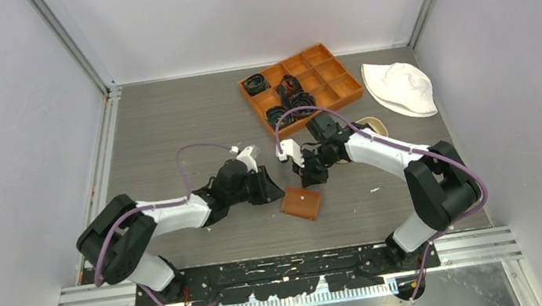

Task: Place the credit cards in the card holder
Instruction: Close the card holder at the center of the board.

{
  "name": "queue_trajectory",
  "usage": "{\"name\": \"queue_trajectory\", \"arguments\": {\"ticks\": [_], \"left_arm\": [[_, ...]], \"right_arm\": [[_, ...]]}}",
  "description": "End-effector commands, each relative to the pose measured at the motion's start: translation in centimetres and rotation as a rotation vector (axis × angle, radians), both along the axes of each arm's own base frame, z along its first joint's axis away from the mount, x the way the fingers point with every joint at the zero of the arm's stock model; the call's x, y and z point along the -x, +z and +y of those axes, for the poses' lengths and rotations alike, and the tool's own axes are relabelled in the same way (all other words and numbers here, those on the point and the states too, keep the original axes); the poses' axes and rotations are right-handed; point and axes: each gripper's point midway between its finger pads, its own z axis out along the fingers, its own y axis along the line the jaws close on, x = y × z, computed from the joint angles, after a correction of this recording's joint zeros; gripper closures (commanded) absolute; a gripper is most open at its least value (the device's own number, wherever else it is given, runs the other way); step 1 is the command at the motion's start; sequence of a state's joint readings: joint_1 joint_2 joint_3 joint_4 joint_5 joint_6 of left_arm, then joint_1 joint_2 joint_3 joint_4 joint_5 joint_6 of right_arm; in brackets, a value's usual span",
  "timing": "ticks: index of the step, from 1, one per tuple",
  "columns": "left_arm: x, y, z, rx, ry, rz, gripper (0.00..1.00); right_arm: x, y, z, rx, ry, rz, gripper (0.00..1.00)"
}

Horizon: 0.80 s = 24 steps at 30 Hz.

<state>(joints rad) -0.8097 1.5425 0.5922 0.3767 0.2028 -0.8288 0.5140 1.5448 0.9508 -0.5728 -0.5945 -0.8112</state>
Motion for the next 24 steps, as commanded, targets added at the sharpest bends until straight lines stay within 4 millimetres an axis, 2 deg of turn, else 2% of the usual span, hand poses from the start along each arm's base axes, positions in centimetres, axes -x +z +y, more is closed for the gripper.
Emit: {"name": "queue_trajectory", "arguments": {"ticks": [1, 3, 6, 8, 10, 14, 18, 24], "left_arm": [[-0.8, 3.7, 0.9, 0.025, 0.011, -0.140, 0.73], [-0.3, 4.7, 1.0, 0.048, -0.003, -0.161, 0.74], [0.5, 6.1, 0.1, 0.130, -0.056, -0.164, 0.84], [0.9, 5.9, -0.9, 0.168, -0.090, -0.133, 0.94], [0.9, 4.8, -1.9, 0.191, -0.107, -0.093, 1.00], [0.6, 2.8, -3.5, 0.214, -0.122, -0.031, 1.00], [0.3, 1.5, -4.0, 0.192, -0.105, -0.012, 1.00], [0.4, 1.0, -3.9, 0.166, -0.085, -0.011, 1.00]], "right_arm": [[-0.8, 1.0, 0.5, -0.028, 0.023, -0.076, 0.99], [-1.0, 0.9, 0.5, -0.028, 0.011, -0.076, 0.99], [-1.0, 1.0, 0.6, -0.031, 0.004, -0.076, 0.99], [-1.0, 1.1, 0.6, -0.033, -0.001, -0.073, 0.99], [-1.0, 1.3, 0.7, -0.037, -0.004, -0.073, 0.99], [-0.9, 1.5, 0.7, -0.043, 0.001, -0.075, 0.99], [-0.5, 1.6, 0.8, -0.047, 0.013, -0.077, 0.99], [-0.2, 1.1, 1.1, -0.022, 0.036, -0.093, 0.99]]}}
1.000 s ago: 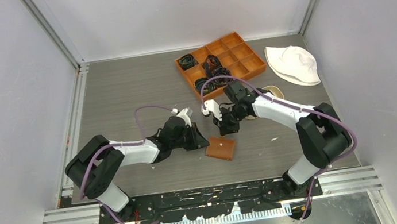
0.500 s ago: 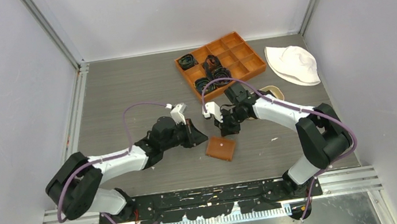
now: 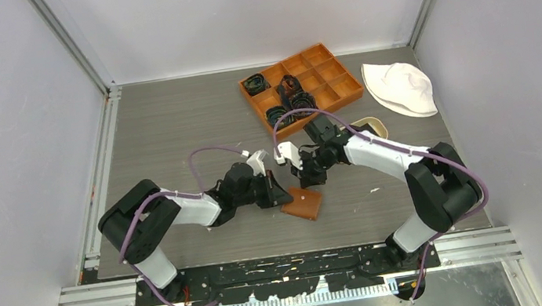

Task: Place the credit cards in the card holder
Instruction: Close the card holder at the center of the board.

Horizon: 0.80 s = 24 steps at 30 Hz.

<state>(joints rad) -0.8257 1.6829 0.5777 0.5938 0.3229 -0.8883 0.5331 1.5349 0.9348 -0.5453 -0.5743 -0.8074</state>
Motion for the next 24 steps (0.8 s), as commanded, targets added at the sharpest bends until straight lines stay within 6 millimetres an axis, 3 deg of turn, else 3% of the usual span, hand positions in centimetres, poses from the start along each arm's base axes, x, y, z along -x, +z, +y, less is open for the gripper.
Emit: {"name": "queue_trajectory", "arguments": {"ticks": [1, 11, 24], "left_arm": [[-0.8, 2.2, -1.4, 0.057, 0.009, -0.062, 1.00], [0.0, 1.6, -2.1, 0.022, -0.011, -0.051, 1.00], [-0.5, 0.6, -1.5, -0.031, 0.043, -0.035, 1.00]], "right_arm": [[-0.3, 1.3, 0.9, -0.027, 0.033, -0.069, 0.99], [1.2, 0.9, 0.8, -0.013, 0.108, -0.076, 0.99], [0.5, 1.9, 2.6, -0.016, 0.102, -0.157, 0.99]]}}
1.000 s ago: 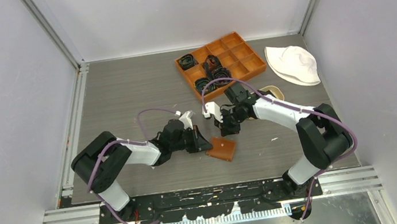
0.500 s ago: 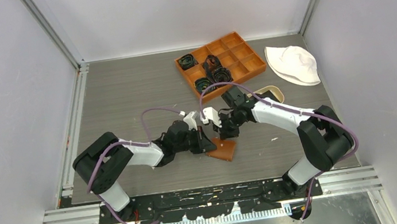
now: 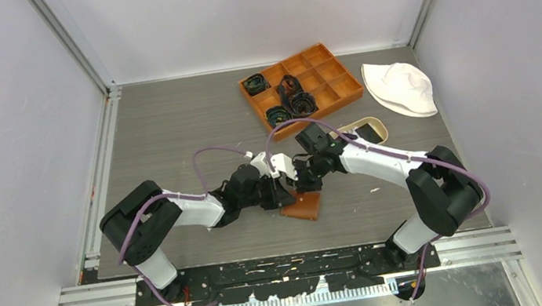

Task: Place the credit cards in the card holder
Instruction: Close the card holder at the center of the board.

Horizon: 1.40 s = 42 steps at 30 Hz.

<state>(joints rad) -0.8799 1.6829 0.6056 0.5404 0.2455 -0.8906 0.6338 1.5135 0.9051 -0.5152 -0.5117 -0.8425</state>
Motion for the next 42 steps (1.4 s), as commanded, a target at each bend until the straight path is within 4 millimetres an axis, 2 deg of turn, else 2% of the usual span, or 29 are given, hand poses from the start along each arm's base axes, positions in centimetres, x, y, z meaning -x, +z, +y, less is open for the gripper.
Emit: {"name": "queue_trajectory", "arguments": {"ticks": [1, 9, 19, 26, 34, 42], "left_arm": [[-1.0, 0.8, -0.6, 0.010, 0.030, -0.023, 1.00], [-0.9, -0.7, -0.3, -0.017, 0.042, 0.005, 1.00], [-0.9, -0.8, -0.3, -0.019, 0.041, 0.000, 1.00], [-0.8, -0.8, -0.3, -0.015, 0.035, -0.001, 1.00], [-0.8, -0.8, -0.3, -0.014, 0.034, -0.001, 1.00], [-0.8, -0.8, -0.3, -0.011, 0.034, -0.006, 1.00]], "right_arm": [[-0.9, 2.3, 1.0, -0.054, 0.011, -0.082, 0.99], [1.7, 0.6, -0.6, -0.018, 0.104, -0.053, 0.99], [2.2, -0.8, -0.9, 0.005, 0.138, -0.066, 0.99], [1.1, -0.4, -0.4, -0.008, 0.085, -0.097, 0.99], [2.8, -0.9, -0.6, 0.003, 0.164, -0.062, 0.99], [3.8, -2.4, -1.3, 0.084, 0.235, -0.077, 0.99]]}}
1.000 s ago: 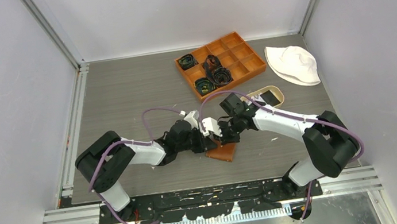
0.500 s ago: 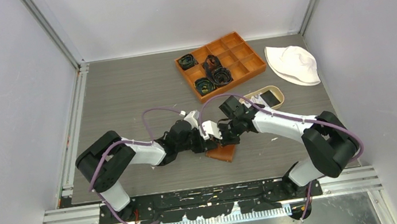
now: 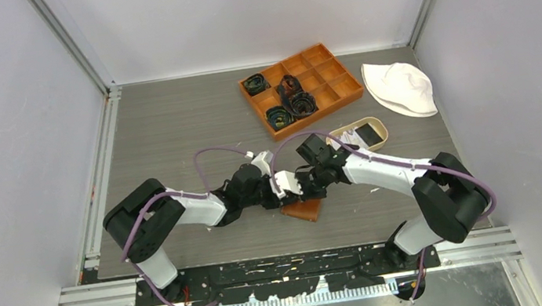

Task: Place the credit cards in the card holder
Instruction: Close the card holder at the center of the board.

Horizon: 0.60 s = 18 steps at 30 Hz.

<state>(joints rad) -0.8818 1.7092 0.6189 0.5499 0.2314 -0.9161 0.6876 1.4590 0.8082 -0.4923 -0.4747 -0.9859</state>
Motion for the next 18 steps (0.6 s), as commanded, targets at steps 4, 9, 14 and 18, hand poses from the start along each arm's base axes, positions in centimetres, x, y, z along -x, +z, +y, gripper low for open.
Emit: {"name": "queue_trajectory", "arguments": {"ticks": [4, 9, 14, 18], "left_arm": [[-0.5, -0.3, 0.1, -0.010, 0.013, -0.028, 1.00], [-0.4, -0.4, 0.2, -0.010, 0.014, -0.031, 1.00], [-0.4, -0.3, 0.2, -0.006, 0.012, -0.035, 1.00], [-0.4, 0.0, 0.2, -0.002, 0.011, -0.040, 1.00]], "right_arm": [[2.7, -1.6, -1.3, 0.095, 0.135, 0.012, 0.99], [4.1, -2.4, -2.5, 0.157, 0.204, 0.007, 0.99], [5.1, -3.6, -4.0, 0.225, 0.256, -0.018, 0.99], [5.5, -4.4, -4.8, 0.275, 0.289, -0.039, 0.99]]}}
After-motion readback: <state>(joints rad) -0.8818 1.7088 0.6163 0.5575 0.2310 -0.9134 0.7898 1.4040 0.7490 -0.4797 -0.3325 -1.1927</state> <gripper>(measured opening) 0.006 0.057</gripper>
